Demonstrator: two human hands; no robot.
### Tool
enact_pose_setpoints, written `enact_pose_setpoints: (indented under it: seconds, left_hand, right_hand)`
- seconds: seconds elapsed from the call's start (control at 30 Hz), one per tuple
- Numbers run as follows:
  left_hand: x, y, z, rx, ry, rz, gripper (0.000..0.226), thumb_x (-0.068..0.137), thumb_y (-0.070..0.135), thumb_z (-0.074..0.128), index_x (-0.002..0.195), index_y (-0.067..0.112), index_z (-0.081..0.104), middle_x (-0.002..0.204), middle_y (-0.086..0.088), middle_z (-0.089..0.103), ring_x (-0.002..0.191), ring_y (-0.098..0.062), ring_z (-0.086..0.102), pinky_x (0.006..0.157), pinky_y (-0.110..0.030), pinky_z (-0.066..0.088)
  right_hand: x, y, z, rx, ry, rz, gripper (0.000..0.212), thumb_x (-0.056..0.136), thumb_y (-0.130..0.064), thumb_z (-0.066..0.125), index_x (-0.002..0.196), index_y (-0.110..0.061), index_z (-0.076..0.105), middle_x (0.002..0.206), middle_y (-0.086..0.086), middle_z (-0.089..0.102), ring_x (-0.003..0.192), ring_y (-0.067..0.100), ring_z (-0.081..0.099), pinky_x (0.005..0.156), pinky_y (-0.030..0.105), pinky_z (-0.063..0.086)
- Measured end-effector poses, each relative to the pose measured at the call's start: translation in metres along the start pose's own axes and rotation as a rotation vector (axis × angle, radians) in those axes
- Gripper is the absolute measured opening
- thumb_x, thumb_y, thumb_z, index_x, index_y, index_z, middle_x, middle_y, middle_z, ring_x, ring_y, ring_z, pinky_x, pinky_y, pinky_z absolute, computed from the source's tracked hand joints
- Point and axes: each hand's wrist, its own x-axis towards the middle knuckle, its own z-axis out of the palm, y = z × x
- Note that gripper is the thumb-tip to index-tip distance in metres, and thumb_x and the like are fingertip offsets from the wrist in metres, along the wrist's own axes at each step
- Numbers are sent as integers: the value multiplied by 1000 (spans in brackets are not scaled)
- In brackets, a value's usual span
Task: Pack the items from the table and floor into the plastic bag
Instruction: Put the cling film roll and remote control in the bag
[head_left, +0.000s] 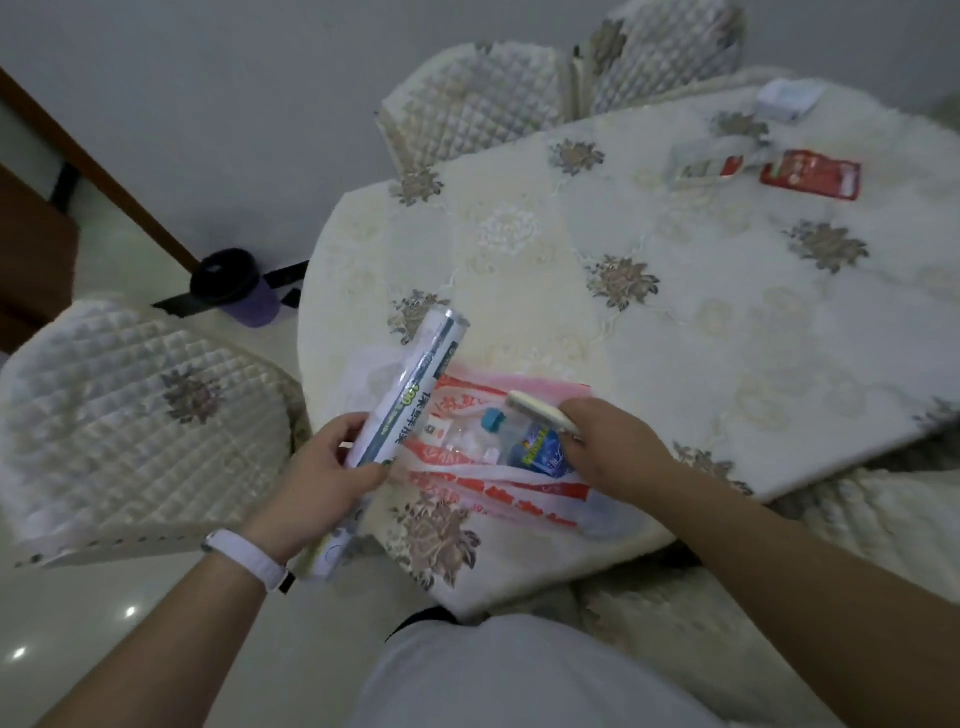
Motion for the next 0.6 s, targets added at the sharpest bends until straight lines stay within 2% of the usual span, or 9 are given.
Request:
enact_pose_setpoints:
  seconds: [0.07,0.13,0.2,0.27,0.4,0.5,0.6]
  left_hand:
    - [20,-1,-11,64,-57,36,48,81,3,72,114,36,59,102,10,70,87,-13,67,63,-20,51]
    - [42,-1,-22,110,-125,71,50,81,5,72,111,42,58,101,13,69,84,-11,67,64,-22,53]
    - [65,-2,-31,186,-192,132,52,80,7,72,107,48,54,100,19,66,81,-3,65,64,-17,51]
    - [87,-4,-37,258,-278,193,52,80,8,72,111,46,53,106,17,64,84,3,61,64,-12,47]
    - [121,-8,-40,436,-433,294,55,79,22,72,130,36,53,116,8,60,93,-8,60,75,-28,51]
    - [135,0,-32,557,-529,429,58,80,27,70,135,31,50,114,7,58,93,-11,57,77,-28,49]
    - [148,15,-21,704,-617,540,60,83,32,69,138,30,47,117,6,55,96,-14,54,80,-29,48]
  right_hand:
    - [9,-12,2,-4,-31,26,14,94,-23,50,105,-22,58,98,0,60,82,21,57,69,33,48]
    - [18,-23,3,-24,-47,47,12,95,-23,50,103,-23,58,95,-4,59,79,16,55,69,33,50]
    - [28,-29,2,-75,-34,71,11,95,-24,48,101,-22,57,96,-2,59,79,17,54,69,35,50]
    - [35,-31,-2,-135,-33,158,11,94,-23,48,101,-22,56,95,0,61,78,21,57,66,34,50]
    - [38,-19,-10,-198,-170,348,22,92,-20,50,112,-22,57,97,4,65,83,24,61,67,31,49]
    - [35,-9,-16,-148,-258,403,26,89,-17,51,113,-23,57,100,5,66,86,23,59,69,31,47]
    - [32,-3,-20,-93,-274,430,27,85,-14,53,110,-22,61,98,4,62,90,23,59,72,32,47]
